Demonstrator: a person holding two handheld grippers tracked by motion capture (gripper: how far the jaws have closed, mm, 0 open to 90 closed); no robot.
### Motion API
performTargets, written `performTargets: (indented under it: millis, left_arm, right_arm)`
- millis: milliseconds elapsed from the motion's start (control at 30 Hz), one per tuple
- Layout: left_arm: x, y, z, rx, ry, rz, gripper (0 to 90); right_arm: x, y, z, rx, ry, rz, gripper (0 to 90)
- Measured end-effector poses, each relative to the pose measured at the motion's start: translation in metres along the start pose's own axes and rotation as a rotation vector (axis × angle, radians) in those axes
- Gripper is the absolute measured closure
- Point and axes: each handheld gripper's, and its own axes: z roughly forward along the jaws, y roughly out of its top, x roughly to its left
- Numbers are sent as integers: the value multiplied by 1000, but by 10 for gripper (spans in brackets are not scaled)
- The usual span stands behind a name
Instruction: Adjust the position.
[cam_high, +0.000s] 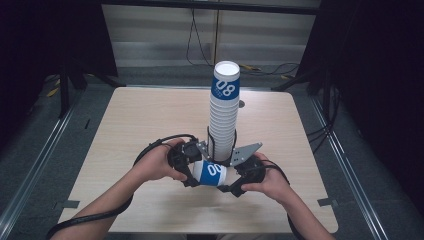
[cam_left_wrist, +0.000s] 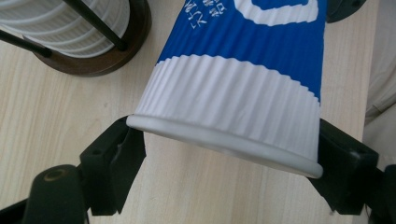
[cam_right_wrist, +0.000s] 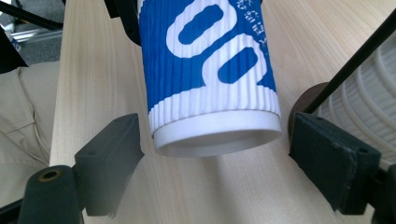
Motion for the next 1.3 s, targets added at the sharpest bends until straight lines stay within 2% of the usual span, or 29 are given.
performTargets:
  millis: [333,1300]
  left_arm:
    - [-1,3,0,10,-9,12,187]
    - [-3,8,5,4,-23,7,186]
  right_arm:
    - [-1,3,1,7,2,-12,161]
    - [2,10,12,24,26,-27,163]
